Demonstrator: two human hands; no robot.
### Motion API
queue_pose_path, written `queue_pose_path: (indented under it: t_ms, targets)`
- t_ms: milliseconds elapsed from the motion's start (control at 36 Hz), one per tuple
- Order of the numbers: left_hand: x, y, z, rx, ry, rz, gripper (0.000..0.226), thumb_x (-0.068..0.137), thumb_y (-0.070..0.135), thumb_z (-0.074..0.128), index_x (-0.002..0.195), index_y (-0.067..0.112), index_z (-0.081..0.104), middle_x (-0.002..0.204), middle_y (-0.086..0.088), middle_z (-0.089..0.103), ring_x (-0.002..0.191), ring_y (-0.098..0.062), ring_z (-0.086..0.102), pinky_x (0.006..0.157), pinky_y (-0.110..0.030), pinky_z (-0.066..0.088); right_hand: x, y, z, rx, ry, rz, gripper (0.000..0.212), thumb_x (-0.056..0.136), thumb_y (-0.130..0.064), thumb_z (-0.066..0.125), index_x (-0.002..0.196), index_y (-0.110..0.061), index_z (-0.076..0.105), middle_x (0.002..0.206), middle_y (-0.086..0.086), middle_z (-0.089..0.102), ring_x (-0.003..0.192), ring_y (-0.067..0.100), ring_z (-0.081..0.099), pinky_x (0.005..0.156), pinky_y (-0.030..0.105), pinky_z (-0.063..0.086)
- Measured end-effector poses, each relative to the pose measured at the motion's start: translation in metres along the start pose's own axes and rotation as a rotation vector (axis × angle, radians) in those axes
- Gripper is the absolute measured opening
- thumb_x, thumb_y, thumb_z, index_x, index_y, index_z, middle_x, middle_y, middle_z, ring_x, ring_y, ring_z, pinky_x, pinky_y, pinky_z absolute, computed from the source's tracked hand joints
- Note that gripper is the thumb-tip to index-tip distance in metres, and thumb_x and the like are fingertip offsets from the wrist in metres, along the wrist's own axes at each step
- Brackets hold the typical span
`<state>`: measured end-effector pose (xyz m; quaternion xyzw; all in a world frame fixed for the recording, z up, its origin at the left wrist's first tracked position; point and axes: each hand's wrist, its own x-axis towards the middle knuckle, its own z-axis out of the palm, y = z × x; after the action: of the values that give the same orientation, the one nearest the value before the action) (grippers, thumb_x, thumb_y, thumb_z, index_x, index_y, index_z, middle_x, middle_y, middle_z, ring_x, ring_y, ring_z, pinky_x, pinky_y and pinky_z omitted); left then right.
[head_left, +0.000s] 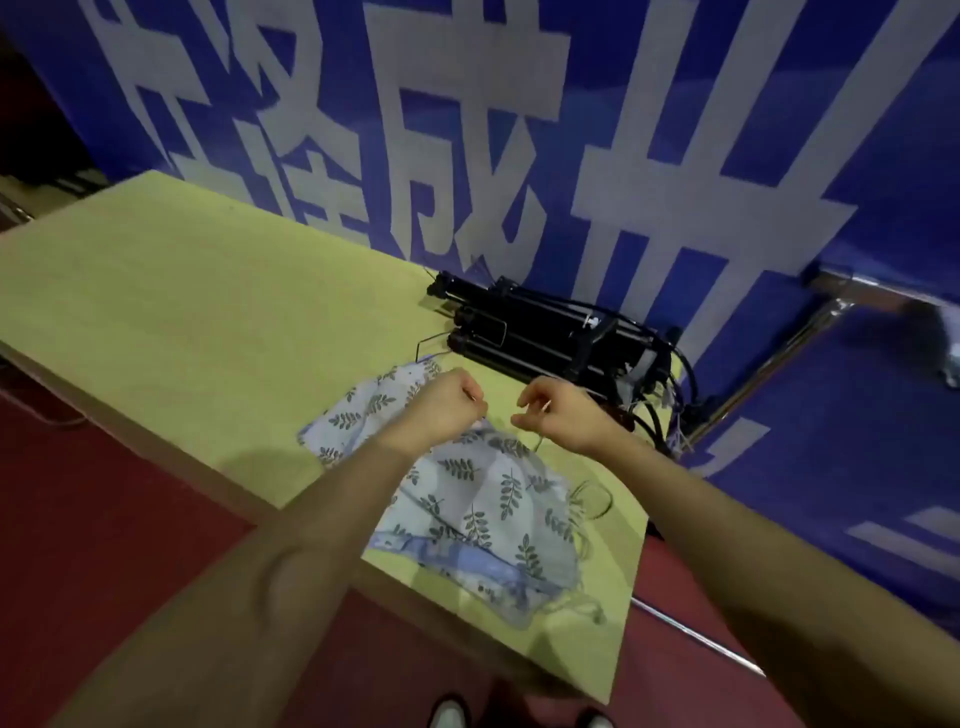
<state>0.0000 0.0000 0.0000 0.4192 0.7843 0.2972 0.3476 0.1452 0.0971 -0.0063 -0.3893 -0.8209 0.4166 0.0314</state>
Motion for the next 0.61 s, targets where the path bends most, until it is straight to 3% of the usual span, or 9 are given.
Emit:
queue_pose_path:
  t_ms: [83, 167, 250, 306, 333, 389, 500, 556, 611]
  targets:
    - [0.002, -0.015, 0.014, 0.073, -0.070, 0.000, 0.009, 0.090, 0.015, 0.057, 0.099, 0.014, 0.054, 0.087, -0.004, 0.058, 0.082, -0.022, 0.057, 0.076, -0.033, 0.047, -0.001, 0.019, 0.017, -0.204, -0.104, 0.124, 0.051, 0.085, -0.024, 0.066, 0.128, -0.006, 0.047, 0.116, 0.011, 0.057, 0.105, 0.025, 0.056, 0.089, 0.037, 0.047]
    - [0.002, -0.026, 0.030, 0.193, -0.121, -0.001, 0.027, 0.089, 0.018, 0.058, 0.116, 0.011, 0.054, 0.113, -0.009, 0.059, 0.106, -0.027, 0.058, 0.090, -0.034, 0.049, -0.003, 0.037, 0.033, -0.165, -0.188, 0.246, 0.065, 0.085, -0.017, 0.059, 0.142, -0.007, 0.029, 0.132, 0.017, 0.050, 0.119, 0.031, 0.050, 0.098, 0.039, 0.043]
    - [0.004, -0.032, 0.041, 0.346, -0.109, 0.039, 0.043, 0.090, 0.023, 0.058, 0.130, 0.013, 0.047, 0.134, -0.007, 0.049, 0.124, -0.027, 0.045, 0.101, -0.034, 0.039, -0.001, 0.051, 0.043, -0.214, -0.170, 0.265, 0.052, 0.084, -0.021, 0.056, 0.133, -0.011, 0.039, 0.117, 0.015, 0.058, 0.112, 0.033, 0.052, 0.102, 0.044, 0.036]
    - [0.005, -0.034, 0.048, 0.385, -0.109, 0.048, 0.046, 0.090, 0.027, 0.056, 0.133, 0.017, 0.044, 0.138, -0.005, 0.045, 0.128, -0.026, 0.037, 0.104, -0.036, 0.030, 0.000, 0.056, 0.045, -0.276, -0.034, 0.206, 0.017, 0.084, -0.016, 0.054, 0.101, -0.014, 0.056, 0.088, 0.007, 0.059, 0.095, 0.028, 0.054, 0.091, 0.037, 0.030]
    - [0.005, -0.034, 0.049, 0.387, -0.101, 0.053, 0.046, 0.090, 0.028, 0.056, 0.134, 0.018, 0.043, 0.138, -0.005, 0.044, 0.128, -0.026, 0.035, 0.103, -0.036, 0.028, -0.001, 0.056, 0.044, -0.254, 0.059, 0.158, 0.005, 0.085, -0.014, 0.052, 0.083, -0.016, 0.056, 0.075, 0.004, 0.055, 0.085, 0.026, 0.052, 0.083, 0.035, 0.026]
    - [0.005, -0.033, 0.051, 0.382, -0.070, 0.072, 0.049, 0.090, 0.031, 0.055, 0.136, 0.020, 0.040, 0.139, -0.003, 0.041, 0.128, -0.026, 0.032, 0.101, -0.036, 0.026, 0.000, 0.056, 0.039, -0.125, 0.200, 0.075, 0.018, 0.086, -0.014, 0.055, 0.068, -0.016, 0.052, 0.066, 0.002, 0.053, 0.073, 0.025, 0.051, 0.075, 0.036, 0.032]
    - [0.007, -0.027, 0.048, 0.351, 0.011, 0.140, 0.053, 0.090, 0.038, 0.055, 0.139, 0.028, 0.037, 0.139, 0.002, 0.039, 0.127, -0.025, 0.030, 0.101, -0.034, 0.023, -0.003, 0.041, 0.022, 0.131, 0.328, -0.085, 0.010, 0.089, -0.019, 0.062, 0.082, -0.012, 0.067, 0.079, -0.001, 0.062, 0.078, 0.016, 0.058, 0.069, 0.028, 0.043]
    - [0.009, -0.022, 0.044, 0.328, 0.092, 0.169, 0.041, 0.092, 0.037, 0.054, 0.131, 0.027, 0.046, 0.131, 0.003, 0.045, 0.122, -0.023, 0.034, 0.097, -0.032, 0.025, -0.005, 0.029, 0.014, 0.182, 0.363, -0.151, 0.011, 0.088, -0.019, 0.064, 0.088, -0.010, 0.072, 0.086, 0.000, 0.065, 0.084, 0.013, 0.059, 0.073, 0.021, 0.043]
    - [0.010, -0.015, 0.040, 0.290, 0.207, 0.212, 0.025, 0.095, 0.029, 0.050, 0.116, 0.020, 0.057, 0.118, 0.000, 0.054, 0.115, -0.023, 0.040, 0.091, -0.031, 0.030, -0.005, 0.023, 0.010, 0.221, 0.372, -0.171, 0.011, 0.087, -0.019, 0.066, 0.090, -0.012, 0.074, 0.090, 0.001, 0.067, 0.088, 0.012, 0.061, 0.080, 0.024, 0.046]
